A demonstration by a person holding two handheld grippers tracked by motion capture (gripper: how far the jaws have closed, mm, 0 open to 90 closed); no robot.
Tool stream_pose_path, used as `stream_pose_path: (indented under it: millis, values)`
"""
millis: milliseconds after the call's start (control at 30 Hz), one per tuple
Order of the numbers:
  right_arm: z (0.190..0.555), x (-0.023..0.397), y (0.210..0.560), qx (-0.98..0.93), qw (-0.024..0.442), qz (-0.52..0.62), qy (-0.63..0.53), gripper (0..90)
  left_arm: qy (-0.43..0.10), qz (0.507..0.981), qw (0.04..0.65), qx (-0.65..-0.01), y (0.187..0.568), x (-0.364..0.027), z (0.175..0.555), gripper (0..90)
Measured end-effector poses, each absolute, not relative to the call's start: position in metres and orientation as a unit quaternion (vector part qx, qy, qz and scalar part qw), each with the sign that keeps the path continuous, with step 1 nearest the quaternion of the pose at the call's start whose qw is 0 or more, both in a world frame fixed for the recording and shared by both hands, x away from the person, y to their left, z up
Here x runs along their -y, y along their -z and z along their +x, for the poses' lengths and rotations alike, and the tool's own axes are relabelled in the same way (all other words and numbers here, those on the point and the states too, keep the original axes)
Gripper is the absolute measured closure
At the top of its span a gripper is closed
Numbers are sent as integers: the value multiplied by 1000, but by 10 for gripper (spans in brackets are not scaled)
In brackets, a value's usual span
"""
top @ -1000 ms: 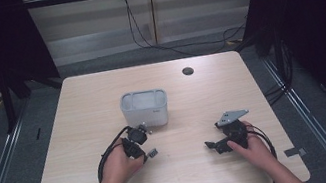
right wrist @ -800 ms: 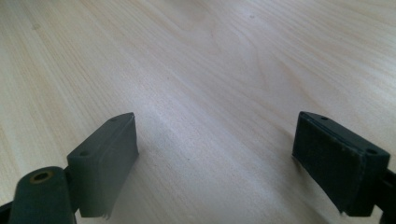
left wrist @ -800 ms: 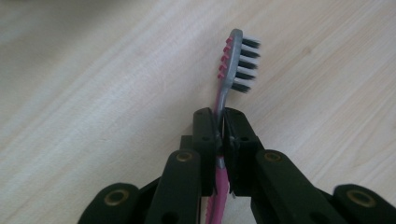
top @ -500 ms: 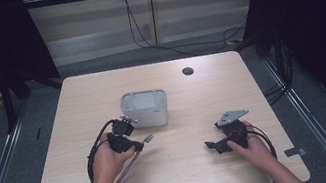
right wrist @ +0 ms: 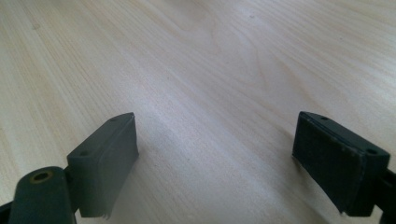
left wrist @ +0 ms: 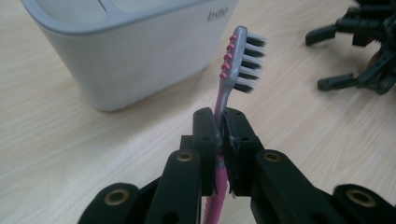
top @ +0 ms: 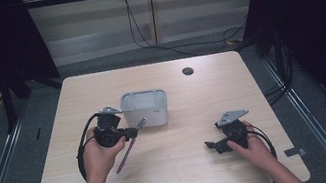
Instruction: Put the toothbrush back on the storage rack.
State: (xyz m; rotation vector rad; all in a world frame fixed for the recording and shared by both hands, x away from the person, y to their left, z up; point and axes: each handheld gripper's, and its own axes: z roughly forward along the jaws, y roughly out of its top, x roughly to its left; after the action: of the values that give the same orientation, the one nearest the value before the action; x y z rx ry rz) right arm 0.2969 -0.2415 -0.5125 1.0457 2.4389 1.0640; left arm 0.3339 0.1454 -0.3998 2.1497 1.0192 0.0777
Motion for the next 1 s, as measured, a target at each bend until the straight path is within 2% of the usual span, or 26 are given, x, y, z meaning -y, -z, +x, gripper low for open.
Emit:
stream_pose_path:
  millis: [300,700,1000]
  values:
    - [297,241,512,-845,141,362,-368,134,-51,819,407,-401,392,-155,333,842]
    - [297,241,512,-844,141,362,-368,134,-104,788,455,-401,380,-166,331,842]
    - [297,241,512,-845,141,362,-368,134,-119,764,490,-402,371,-172,332,842]
